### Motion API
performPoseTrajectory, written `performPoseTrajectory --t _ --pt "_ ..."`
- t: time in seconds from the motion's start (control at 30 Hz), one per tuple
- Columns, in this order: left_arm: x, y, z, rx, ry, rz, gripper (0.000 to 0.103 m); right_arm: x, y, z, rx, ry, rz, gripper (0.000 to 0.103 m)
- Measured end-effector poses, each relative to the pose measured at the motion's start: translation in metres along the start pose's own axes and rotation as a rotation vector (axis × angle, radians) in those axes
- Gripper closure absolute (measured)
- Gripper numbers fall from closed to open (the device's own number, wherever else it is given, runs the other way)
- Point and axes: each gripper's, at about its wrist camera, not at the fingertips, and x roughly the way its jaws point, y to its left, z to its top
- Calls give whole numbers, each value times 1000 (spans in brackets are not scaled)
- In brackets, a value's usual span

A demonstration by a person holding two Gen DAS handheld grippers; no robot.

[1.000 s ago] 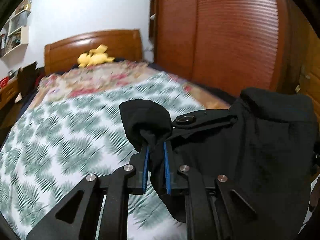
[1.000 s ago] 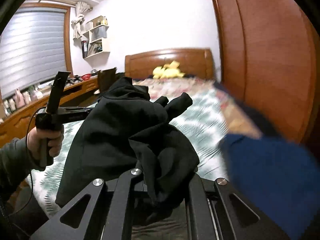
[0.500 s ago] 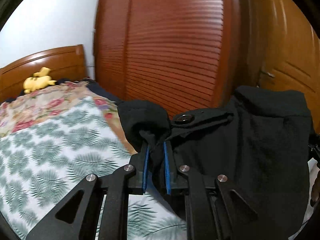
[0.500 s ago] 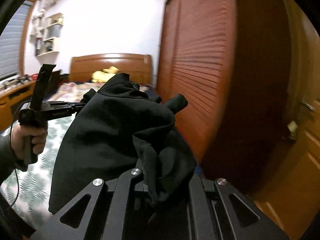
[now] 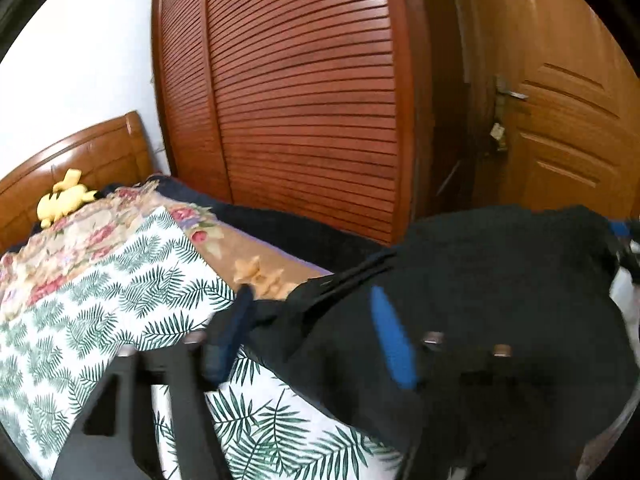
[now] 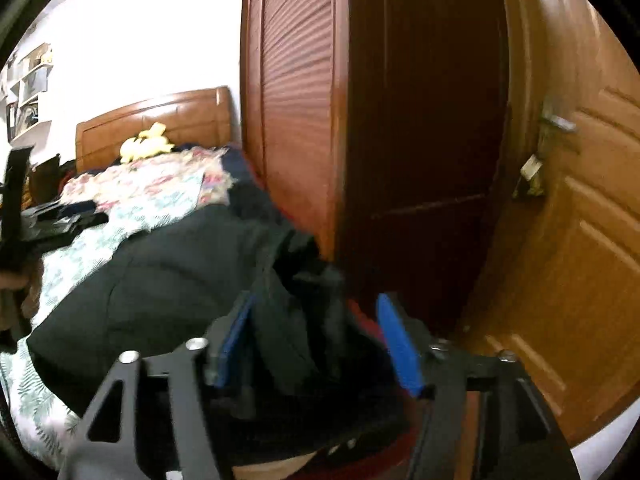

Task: Fold large clothes
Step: 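Lower the coat bundle onto the bed corner by the wardrobe and open both tools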

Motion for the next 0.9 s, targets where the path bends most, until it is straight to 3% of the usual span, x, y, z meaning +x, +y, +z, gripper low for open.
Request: performPoseTrajectory --t 0.17,0.3,0.4,0.5,0.7,0.77,0.9 --pt "-33 -2 -14 4 -29 -40 16 -26 37 28 -73 -100 1 36" --pt "-48 0 -24 -17 -28 -74 16 -39 69 42 -118 -125 50 36" --pt "-62 -2 -33 -15 -30 -83 15 -28 81 43 -151 -67 161 36" --pt "-71 -3 -41 -24 -21 -92 15 -7 79 32 -160 35 212 36" --pt "-92 5 -61 -43 -17 -84 15 59 38 29 -111 193 104 36" --pt "-98 8 -66 -50 -14 -75 15 69 32 29 -97 224 109 36" --pt "-113 15 -75 -65 -11 -56 15 31 33 36 -85 208 96 36"
